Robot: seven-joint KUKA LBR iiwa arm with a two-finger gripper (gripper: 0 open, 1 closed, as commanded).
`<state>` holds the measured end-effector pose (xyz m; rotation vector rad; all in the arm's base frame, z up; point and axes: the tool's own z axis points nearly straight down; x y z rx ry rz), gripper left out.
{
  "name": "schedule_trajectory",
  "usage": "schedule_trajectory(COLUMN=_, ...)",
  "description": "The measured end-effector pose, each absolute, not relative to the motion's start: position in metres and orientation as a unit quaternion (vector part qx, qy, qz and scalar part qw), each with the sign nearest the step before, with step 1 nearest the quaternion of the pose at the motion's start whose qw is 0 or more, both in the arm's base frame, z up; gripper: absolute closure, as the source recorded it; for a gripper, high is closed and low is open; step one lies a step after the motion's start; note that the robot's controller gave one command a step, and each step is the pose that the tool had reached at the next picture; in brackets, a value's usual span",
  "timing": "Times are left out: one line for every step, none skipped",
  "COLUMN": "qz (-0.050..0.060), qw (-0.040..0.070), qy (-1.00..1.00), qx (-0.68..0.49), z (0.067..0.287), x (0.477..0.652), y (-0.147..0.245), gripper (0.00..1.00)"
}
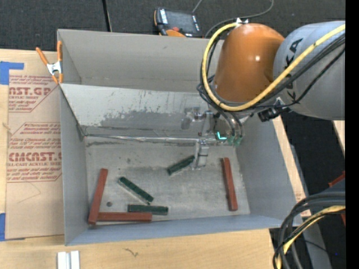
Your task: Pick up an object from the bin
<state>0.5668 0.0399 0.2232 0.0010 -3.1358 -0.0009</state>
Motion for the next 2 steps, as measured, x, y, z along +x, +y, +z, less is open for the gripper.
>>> schedule_trajectory(qz=0.0, qw=0.002, qy=-0.993, qx=0.119, z=0.0662, x=0.5679, y=-0.011, gripper=0.0)
schedule_trajectory(qz=-0.001, qw=-0.002, qy=-0.993, qx=0.118, z=0.0709, x=0.5705, y=-0.0098, gripper=1.0)
